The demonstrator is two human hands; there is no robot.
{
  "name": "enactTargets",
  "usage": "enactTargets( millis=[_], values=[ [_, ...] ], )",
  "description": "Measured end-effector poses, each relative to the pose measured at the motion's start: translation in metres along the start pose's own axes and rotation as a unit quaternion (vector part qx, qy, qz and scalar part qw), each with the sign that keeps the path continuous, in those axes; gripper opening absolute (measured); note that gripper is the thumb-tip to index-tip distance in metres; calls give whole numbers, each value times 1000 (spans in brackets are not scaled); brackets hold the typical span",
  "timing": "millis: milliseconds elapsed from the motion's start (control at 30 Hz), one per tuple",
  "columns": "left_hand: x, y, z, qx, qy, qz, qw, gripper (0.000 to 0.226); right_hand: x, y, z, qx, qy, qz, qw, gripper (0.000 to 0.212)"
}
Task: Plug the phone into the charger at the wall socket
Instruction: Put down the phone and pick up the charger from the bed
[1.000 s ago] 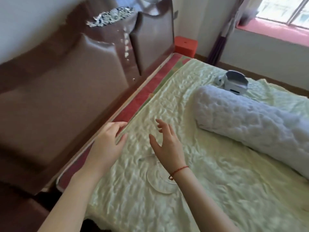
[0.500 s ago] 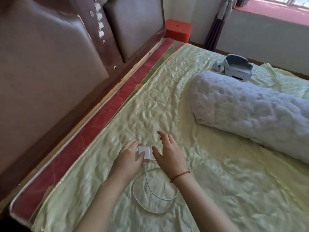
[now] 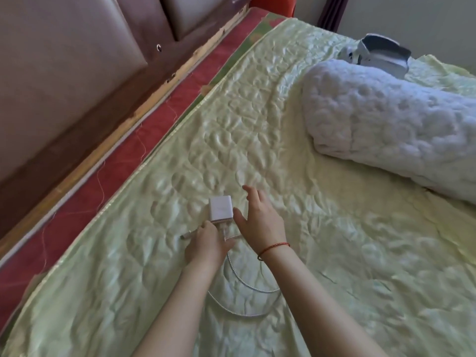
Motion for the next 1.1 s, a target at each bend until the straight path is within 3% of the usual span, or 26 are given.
enactTargets(
  millis=[133,233,400,500,633,767,867,933,1033,1100],
  values=[
    [11,2,-1,2,24,-41,999,45,5,3,2,5,-15,-8,1000,51],
    [13,2,1,30,-30,-49,998,36,11,3,5,26,-20,-28,999,49],
    [-11,6,19,27,-163,55,985,31,16,12,1,162,39,-80,983,49],
    [-38,12,40,97,-217,110,965,24,7,31,-14,188,139,-86,968,42],
    [-76,13,65,210,-227,159,938,14,-21,64,-33,254,234,-70,936,53],
    [-123,-2,83,330,-194,227,896,15,-54,81,-58,312,319,-130,885,63],
    [-168,-23,99,397,-157,250,869,12,-91,90,-80,356,432,-106,822,49],
    [-201,-37,108,417,-145,265,857,8,-119,94,-100,377,468,-90,794,42],
    [-255,-55,126,420,-171,273,848,20,-166,106,-140,358,492,-50,792,42],
    [-293,-66,139,412,-203,263,848,16,-201,115,-172,327,517,-17,791,42]
  ],
)
Point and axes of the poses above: each hand's wrist, its own y-axis towards the middle knuckle, its own x-axis out of the palm, z = x × y, the point moved 3 cm from there along y, towards the middle knuckle, and after that the axes turned 14 degrees about z, right-handed, at the moved point
